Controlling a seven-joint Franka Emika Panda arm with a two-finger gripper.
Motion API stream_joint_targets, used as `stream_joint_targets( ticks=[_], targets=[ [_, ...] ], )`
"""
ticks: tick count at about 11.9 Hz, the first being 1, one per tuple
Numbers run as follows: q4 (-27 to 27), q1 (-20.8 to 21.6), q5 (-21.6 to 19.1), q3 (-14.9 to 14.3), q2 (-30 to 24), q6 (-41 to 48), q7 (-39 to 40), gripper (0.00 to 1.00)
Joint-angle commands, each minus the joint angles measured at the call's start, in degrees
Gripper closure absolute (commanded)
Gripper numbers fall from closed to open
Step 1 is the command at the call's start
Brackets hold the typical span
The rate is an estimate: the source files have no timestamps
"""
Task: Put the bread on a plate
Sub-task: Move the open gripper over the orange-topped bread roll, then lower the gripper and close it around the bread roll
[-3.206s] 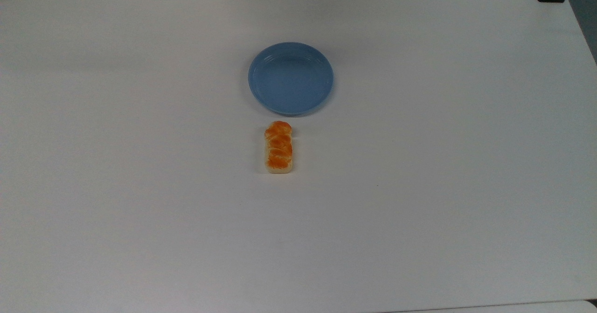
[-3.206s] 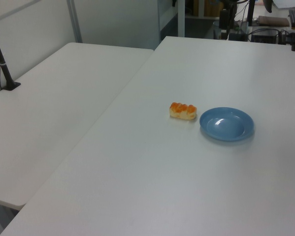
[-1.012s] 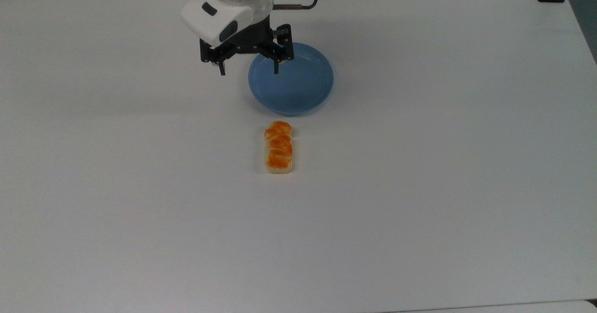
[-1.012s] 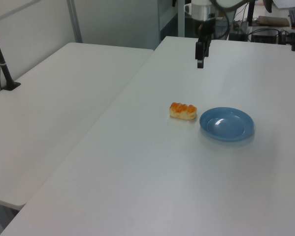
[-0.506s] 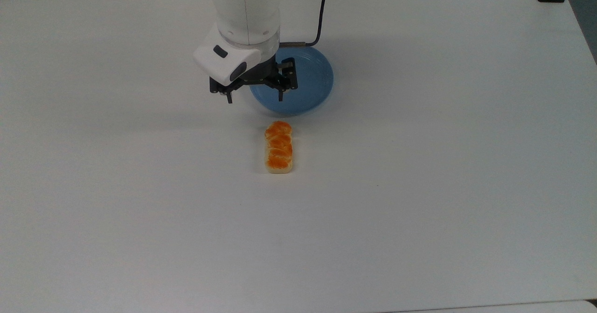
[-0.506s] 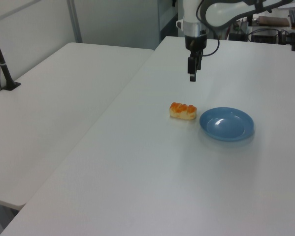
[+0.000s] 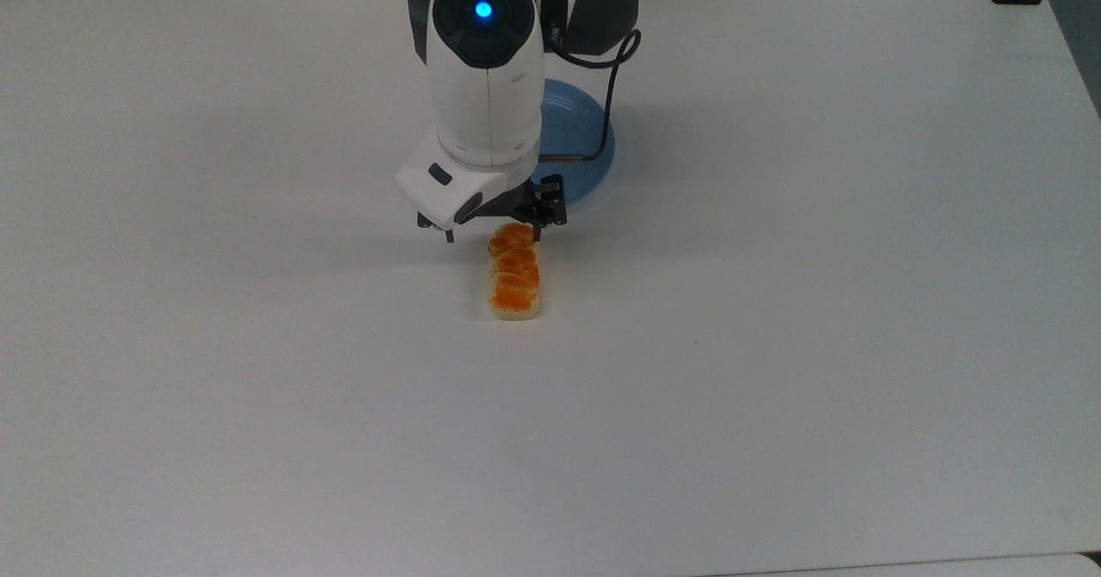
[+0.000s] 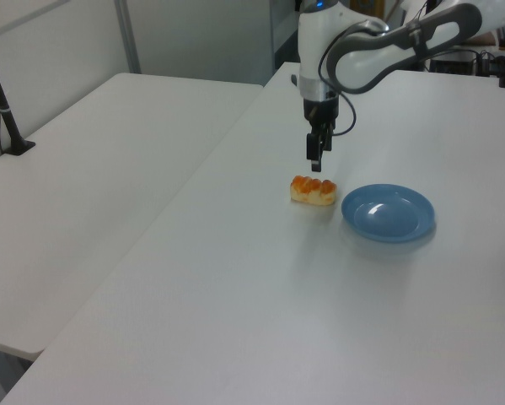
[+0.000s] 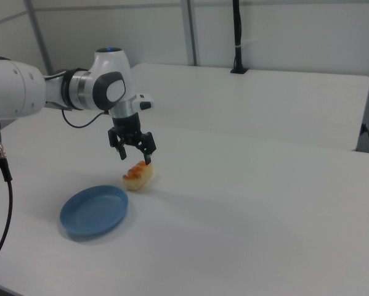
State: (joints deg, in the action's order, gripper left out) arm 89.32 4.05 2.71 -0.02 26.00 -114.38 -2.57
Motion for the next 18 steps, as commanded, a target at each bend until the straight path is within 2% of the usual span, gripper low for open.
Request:
stream_joint_targets(
  ticks=[1,4,5,8,9,10,12,14,15,16,18],
  targets=[
    [-0.2,1.83,0.01,-0.5,2.64,-4.16,-4.63,0.0],
    [-0.2,3.24,0.97,-0.59,5.1,-6.64,-5.08,0.0],
    [-0.11,3.42,1.15,-0.59,5.37,-7.51,-5.08,0.07],
    [0.15,3.24,1.07,-0.68,5.81,-9.1,-4.99,0.38],
    [0.15,3.16,1.07,-0.77,5.73,-8.93,-5.08,0.41],
    [0.24,3.07,0.98,-0.94,5.73,-8.66,-5.08,0.39],
    [0.42,2.98,0.72,-1.03,5.73,-8.4,-5.16,0.09],
    [0.42,2.54,0.1,-1.03,5.73,-8.31,-6.03,0.0],
    [0.59,2.54,0.1,-1.03,5.81,-8.4,-7.87,0.02],
    [1.38,2.63,0.1,-1.03,5.9,-8.83,-8.58,0.12],
    [1.82,2.63,0.01,-0.77,5.9,-8.93,-9.2,0.53]
  ],
)
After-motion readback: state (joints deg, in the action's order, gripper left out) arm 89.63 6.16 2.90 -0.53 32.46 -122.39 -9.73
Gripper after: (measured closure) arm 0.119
